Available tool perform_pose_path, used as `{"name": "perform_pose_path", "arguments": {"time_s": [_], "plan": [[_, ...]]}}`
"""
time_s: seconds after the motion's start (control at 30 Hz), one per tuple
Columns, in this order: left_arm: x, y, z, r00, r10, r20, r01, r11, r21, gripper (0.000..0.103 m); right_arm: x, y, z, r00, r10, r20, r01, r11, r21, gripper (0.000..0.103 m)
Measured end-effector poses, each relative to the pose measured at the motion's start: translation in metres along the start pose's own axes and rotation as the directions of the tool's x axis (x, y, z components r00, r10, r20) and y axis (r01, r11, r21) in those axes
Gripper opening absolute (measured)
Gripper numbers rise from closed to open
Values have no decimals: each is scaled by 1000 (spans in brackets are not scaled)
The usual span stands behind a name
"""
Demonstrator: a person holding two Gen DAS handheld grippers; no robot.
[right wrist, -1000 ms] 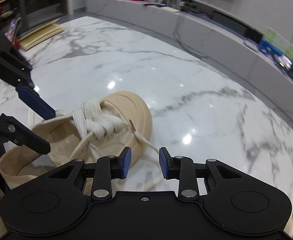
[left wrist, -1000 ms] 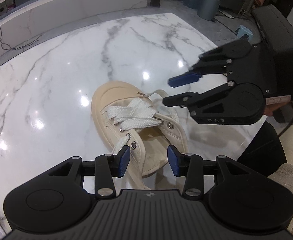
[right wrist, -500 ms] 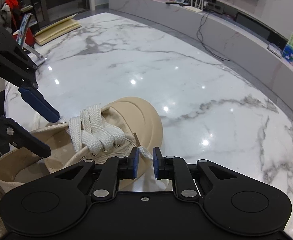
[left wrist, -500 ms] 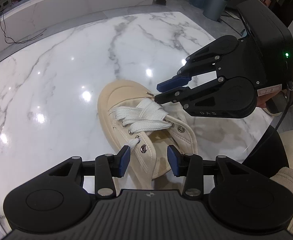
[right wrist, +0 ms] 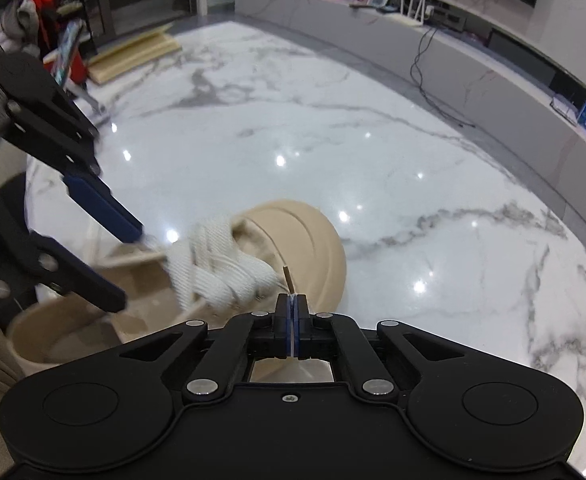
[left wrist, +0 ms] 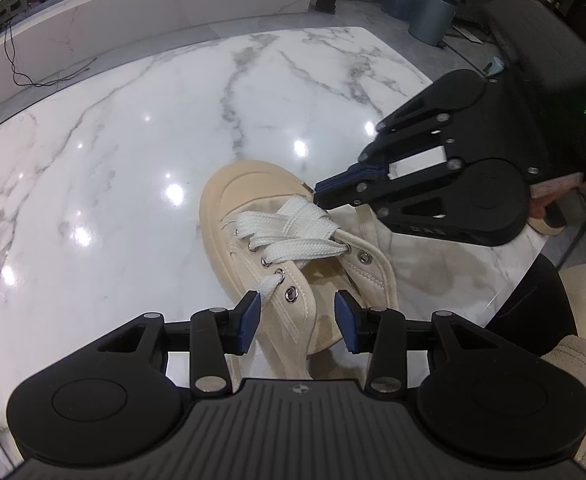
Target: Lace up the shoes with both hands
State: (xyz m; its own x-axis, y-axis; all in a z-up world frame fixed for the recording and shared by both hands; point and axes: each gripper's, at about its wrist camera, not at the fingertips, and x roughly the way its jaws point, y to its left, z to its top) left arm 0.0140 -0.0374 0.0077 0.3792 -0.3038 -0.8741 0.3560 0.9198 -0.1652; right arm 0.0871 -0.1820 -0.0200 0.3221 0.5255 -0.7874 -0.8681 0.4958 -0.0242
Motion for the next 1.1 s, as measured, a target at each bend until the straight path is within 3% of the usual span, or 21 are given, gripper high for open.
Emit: {"name": "perform_pose_path", "arguments": {"time_s": [0.1,0.3,0.5,0.77,1.1], "plan": [[-2,-1,-1,1000,-3,15,3,1000,7,24,-16,12,4,999,-18,37,18,1000,-3,1],[-5,-5,-5,999,1,39,-2,1000,25,18,-41,39,10,996,-48,73,48,999,3,1],[-5,-12,-9,997,55,52,-58,997,51,18,-43,64,8,995,-90,37,89,995,34,1],[-6,-8,-16,998,34,55,-34,999,5,18,-34,78,2,994,-112,15,110,991,78,1],[-4,-19,-20,992,88,95,-92,995,44,20,-27,81,-2,992,-126,10,124,987,103,1]]}}
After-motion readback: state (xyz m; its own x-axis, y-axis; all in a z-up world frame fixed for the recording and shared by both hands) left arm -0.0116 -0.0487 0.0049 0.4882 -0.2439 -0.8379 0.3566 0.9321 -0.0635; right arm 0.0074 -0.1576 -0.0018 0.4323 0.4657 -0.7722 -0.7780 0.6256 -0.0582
